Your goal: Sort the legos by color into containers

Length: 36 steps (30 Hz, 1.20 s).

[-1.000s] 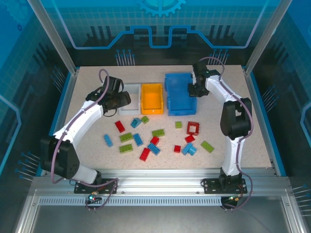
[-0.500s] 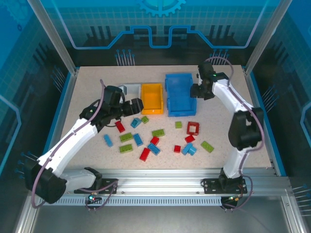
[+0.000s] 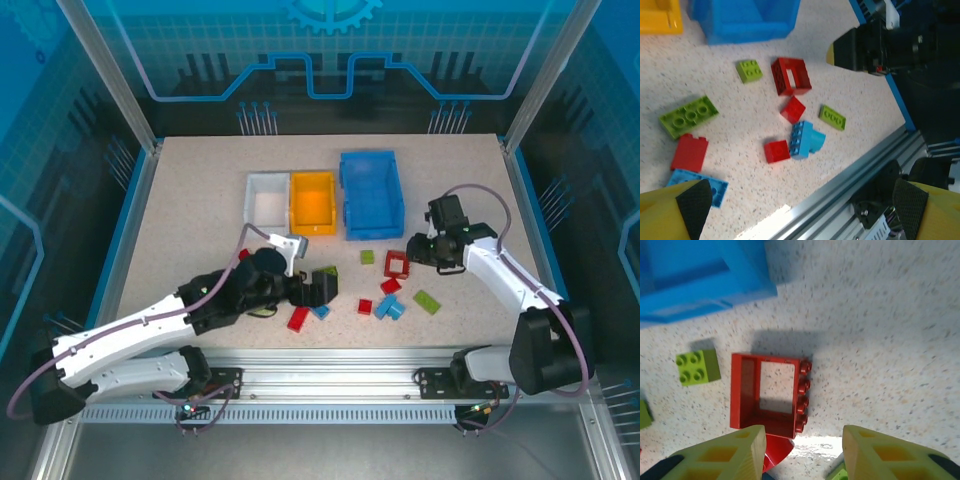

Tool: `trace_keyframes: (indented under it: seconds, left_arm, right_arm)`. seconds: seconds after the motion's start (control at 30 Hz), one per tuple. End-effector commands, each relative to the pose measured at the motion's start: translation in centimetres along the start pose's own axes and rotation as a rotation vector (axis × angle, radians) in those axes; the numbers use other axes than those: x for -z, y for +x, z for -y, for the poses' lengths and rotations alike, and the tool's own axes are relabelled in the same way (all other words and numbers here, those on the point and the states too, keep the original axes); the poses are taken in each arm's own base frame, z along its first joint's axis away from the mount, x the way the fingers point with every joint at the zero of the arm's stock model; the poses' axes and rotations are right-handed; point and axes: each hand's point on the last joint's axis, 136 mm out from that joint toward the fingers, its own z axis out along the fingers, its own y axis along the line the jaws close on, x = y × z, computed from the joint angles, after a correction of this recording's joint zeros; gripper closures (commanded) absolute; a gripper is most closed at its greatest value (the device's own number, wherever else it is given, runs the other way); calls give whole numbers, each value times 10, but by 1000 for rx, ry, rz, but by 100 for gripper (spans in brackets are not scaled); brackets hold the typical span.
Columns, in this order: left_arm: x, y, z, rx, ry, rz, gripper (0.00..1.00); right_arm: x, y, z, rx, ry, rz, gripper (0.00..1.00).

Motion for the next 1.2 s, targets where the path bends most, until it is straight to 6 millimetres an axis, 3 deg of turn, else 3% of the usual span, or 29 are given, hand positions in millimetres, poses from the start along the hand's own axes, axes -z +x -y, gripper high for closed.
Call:
trace_keyframes:
  seconds: [0.0,0.2,0.37,0.53,0.63,0.77,0.9,0.97,1.03,1.17]
  left_arm:
    - [-8,6,0,31,-19,46,4]
    - [-13,23,7,21,-5,35,6]
    - [-13,25,8,10,-5,29,6]
    - [-11,22,8,-4,-14,32,7]
    - [-9,21,7,-4,-20,41,7]
    - [3,8,10,-19,-25,79,7]
    - [22,-17,15,-44,-60,150,7]
    - [29,-30,17,-57,-91,180,7]
    - [32,-42,19,-72,-124,198,7]
    - [37,-64,15,-89,-226,232,7]
  right_arm:
    - [-19,-6,-8,-45,-69,11,57]
    - [-49,1,-2,-64,-37,-45,64]
    - [-64,4,5,-78,5,-83,69]
    - [-70,5,7,-77,38,-90,81]
    - [-62,2,9,-68,77,-60,89]
    - [-20,-11,10,-25,166,67,95]
    - [35,-38,-17,63,161,218,96]
    - [48,-51,-35,105,135,252,96]
    - [50,-65,-52,130,119,253,96]
    - [27,-96,-80,170,127,230,97]
